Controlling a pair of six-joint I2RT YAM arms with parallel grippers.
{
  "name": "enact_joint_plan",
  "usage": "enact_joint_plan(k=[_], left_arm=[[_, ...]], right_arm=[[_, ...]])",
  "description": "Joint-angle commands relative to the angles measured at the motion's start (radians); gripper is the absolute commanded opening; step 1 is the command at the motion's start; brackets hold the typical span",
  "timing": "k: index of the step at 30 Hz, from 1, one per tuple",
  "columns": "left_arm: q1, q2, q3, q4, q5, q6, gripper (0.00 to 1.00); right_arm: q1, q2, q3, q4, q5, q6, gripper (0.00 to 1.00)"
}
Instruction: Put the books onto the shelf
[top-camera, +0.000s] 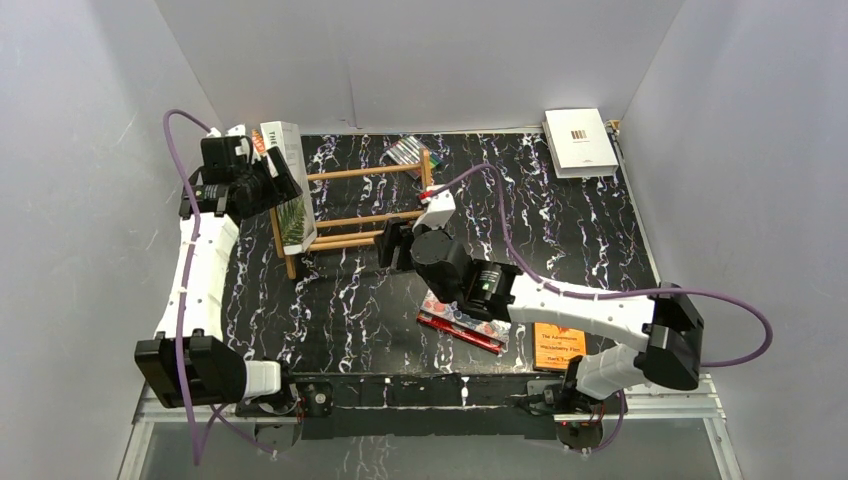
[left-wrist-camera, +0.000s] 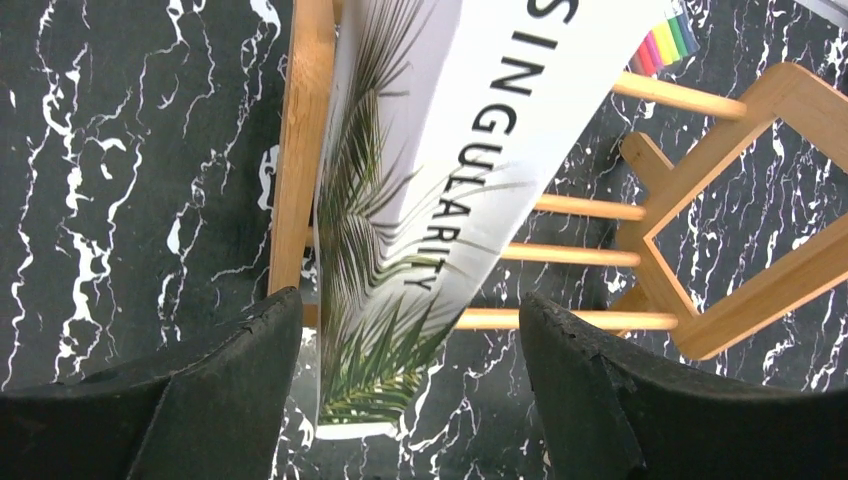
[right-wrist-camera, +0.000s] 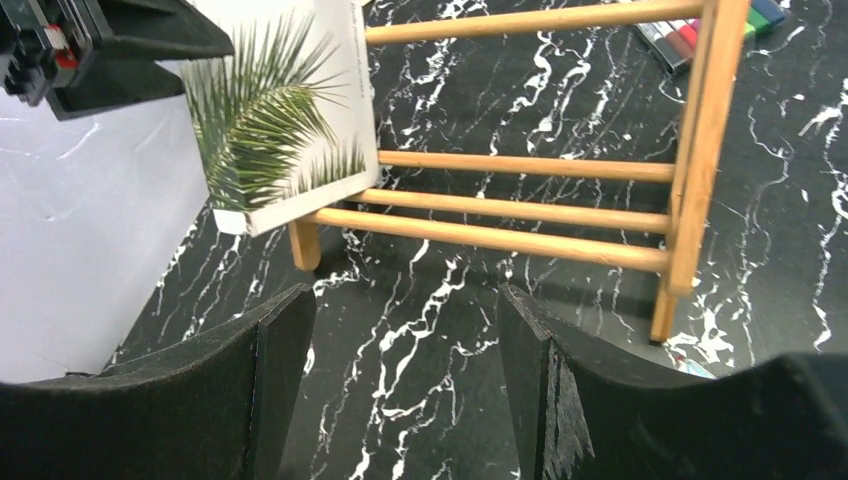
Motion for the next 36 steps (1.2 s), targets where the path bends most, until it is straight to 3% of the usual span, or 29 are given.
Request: enact_joint_plan(k=[1,8,14,21,36], left_arm=[[-0.003,0.014,-0.005,0.069,0.011,0.027,0.76],[-0.003,0.051,-0.014,0.086,0.031,0.019,0.64],[-0.01,0.043,-0.013,0.081,-0.06,0.051,0.5],[-0.035,0.028,0.013,0.072,-0.164,0.165,0.39],[-0.048,0.044,0.071,0.051,-0.302,0.311,0.38]], right_arm=[[-0.008,-0.073,-0.03,-0.02,0.05,0.034,0.75],[-0.023,-0.121,-0.07,-0.034,0.068,0.04,0.75],[-0.032,-0.127,-0.078,-0.046,0.067,0.053,0.75],[-0.036,-0.126,-0.077,-0.054,0.066,0.057,0.74],[-0.049,-0.151,-0.064,-0.091,0.081,0.045,0.74]])
